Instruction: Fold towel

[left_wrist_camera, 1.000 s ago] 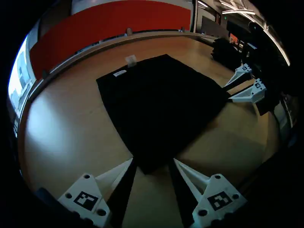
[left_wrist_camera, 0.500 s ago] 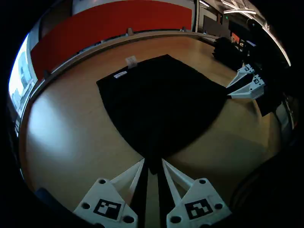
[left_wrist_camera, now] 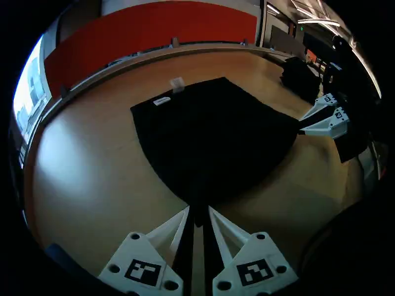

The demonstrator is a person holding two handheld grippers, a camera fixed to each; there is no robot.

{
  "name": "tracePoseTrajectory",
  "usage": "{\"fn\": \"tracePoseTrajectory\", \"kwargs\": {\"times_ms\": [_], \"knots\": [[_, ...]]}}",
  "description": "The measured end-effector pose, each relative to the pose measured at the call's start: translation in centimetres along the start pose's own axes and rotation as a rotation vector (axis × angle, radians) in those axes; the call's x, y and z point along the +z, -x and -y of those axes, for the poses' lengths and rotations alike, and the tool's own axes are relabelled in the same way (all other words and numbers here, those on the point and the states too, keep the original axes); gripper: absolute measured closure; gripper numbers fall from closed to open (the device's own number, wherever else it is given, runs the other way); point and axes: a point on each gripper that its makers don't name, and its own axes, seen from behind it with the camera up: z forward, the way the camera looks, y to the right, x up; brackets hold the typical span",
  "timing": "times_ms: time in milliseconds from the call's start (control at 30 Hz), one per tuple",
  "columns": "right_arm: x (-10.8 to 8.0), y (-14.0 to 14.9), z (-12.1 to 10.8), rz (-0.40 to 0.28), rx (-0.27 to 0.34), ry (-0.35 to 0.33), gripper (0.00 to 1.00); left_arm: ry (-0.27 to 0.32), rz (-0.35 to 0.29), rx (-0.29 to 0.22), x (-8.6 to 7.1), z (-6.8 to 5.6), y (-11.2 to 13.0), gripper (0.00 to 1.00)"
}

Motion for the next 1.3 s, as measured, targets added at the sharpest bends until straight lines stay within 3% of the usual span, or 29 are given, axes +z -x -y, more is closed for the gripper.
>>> {"fn": "tracePoseTrajectory", "kwargs": {"times_ms": [533,1300], "knots": [[-4.2,-3.8,-0.1,-0.072,-0.002,0.013,0.84,-0.012,-0.067,-0.031,-4.6,0.0,-4.3,0.89],[-9.7,-6.3,1.4,-0.077,-0.016,0.000,0.84,0.017,-0.080,-0.087,-10.7,-1.7,-5.6,0.89]]}}
